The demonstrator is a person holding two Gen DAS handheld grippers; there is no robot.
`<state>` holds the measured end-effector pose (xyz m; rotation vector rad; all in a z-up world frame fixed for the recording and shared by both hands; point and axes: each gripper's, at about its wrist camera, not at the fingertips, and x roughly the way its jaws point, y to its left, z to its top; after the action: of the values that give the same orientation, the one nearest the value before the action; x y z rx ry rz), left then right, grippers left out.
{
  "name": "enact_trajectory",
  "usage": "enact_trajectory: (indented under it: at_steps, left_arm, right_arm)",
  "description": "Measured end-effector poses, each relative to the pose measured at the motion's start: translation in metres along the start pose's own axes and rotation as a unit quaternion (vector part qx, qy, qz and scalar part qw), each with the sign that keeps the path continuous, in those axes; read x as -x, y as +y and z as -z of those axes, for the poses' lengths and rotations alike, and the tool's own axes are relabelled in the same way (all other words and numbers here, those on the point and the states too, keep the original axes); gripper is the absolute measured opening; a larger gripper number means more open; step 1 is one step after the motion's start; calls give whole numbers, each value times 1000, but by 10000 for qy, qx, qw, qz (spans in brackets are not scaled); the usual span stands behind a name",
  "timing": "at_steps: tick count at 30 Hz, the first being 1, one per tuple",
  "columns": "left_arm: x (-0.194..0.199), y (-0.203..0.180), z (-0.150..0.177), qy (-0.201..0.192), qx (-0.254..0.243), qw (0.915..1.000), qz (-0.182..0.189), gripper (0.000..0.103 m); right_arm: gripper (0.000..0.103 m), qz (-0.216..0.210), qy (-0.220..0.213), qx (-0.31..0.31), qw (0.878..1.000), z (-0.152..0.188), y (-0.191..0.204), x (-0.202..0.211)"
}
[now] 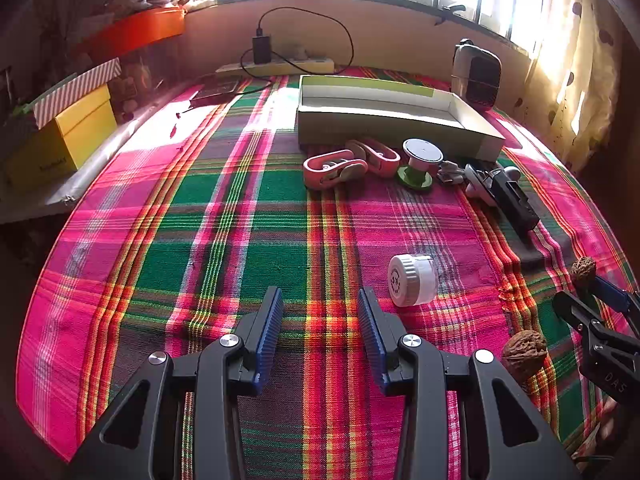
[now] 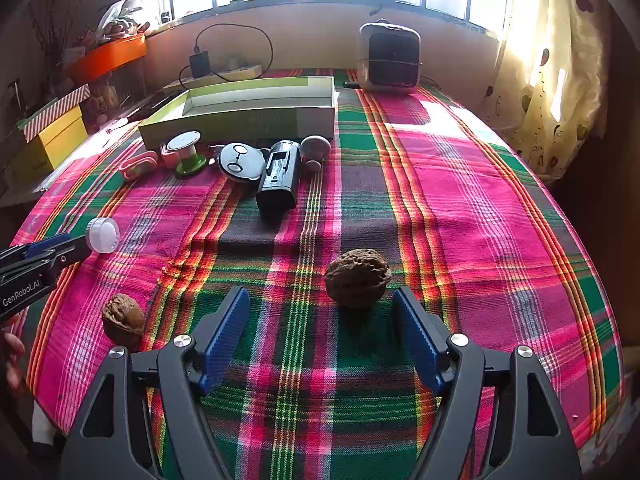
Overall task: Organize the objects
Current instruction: 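Move the left tool toward the white jar while the right tool approaches the walnut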
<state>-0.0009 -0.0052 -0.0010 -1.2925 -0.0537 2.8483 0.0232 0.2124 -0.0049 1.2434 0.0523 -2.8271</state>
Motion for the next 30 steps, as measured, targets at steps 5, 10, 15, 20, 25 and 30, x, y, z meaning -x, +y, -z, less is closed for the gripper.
enact_trajectory:
  at_steps: [5,10,15,20,25,30]
  left_arm:
    - [0,-1,0,-2,2,10000,-2,36]
    - [0,-1,0,-2,1,10000,-3,36]
    - [0,0,0,-2,2,10000,-2,36]
    - [0,-1,0,1,3,10000,4,36]
    - [0,10,1,0,51,9999,142,36]
    - [4,11,1,-82,60,9996,252,36]
  right_arm:
    - [74,0,-5,0,10000,0,0,0]
    - [74,-1,-10,1,10000,0,0,0]
    - [74,-1,-14,1,10000,1,-1,1]
    - [74,-9,-20,8,10000,1,-1,2]
    - [74,-146,13,100,9998,0,-5,3]
    - [74,-231,-44,188,9995,3,-7,4]
